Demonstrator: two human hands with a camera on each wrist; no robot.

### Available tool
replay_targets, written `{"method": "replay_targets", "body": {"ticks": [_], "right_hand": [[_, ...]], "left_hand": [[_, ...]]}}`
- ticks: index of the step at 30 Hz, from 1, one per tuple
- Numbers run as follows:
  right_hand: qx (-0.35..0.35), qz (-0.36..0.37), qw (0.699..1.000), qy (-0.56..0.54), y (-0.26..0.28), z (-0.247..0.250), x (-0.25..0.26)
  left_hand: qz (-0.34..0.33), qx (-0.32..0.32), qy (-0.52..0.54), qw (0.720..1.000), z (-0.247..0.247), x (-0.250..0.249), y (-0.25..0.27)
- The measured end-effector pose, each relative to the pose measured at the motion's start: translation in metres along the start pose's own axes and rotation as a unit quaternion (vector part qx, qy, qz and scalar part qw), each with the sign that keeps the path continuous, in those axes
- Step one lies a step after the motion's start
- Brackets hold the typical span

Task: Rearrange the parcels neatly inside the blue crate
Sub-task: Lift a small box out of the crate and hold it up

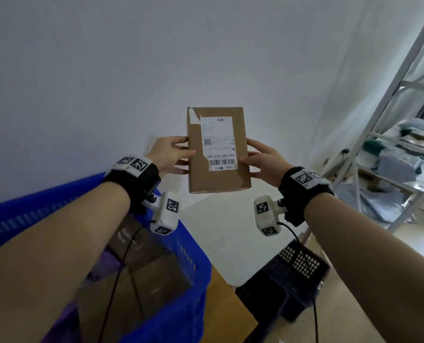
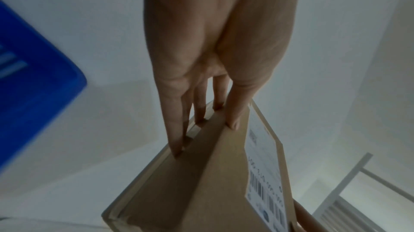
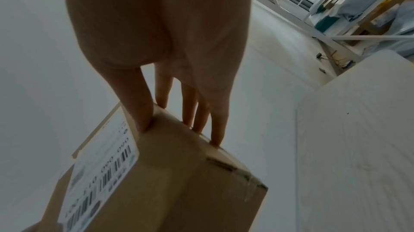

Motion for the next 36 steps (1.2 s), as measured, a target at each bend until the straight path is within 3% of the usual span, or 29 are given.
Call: {"method": "replay_targets", "body": {"ticks": [10, 19, 29, 36], "right_hand": [[0.010, -0.099, 0.994, -0.049, -0.058, 0.107, -0.101], [0.006, -0.195, 0.976, -0.100, -0.070, 0.150, -0.219], [0.002, -0.277, 0.953, -0.122, -0.055, 0.159, -0.317], [-0.001, -0.280, 0.953, -0.119, -0.053, 0.155, -0.337]], "left_hand": [[0.169, 0.054, -0.083, 0.981, -0.101, 0.031, -0.107], [0.300, 0.049, -0.127, 0.944, -0.149, 0.118, -0.184], [0.404, 0.050, -0.092, 0.909, -0.179, 0.223, -0.205], [0.396, 0.028, -0.063, 0.916, -0.179, 0.250, -0.203]]}}
Point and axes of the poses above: each hand's wrist, its own y-axis away from the middle knuckle, its own z-axis out of the back of the hand, x = y × z, the point moved 7 cm from there along -y, towards the middle knuckle, and after that the axes turned 12 degrees about z, right-handed, at the moved point
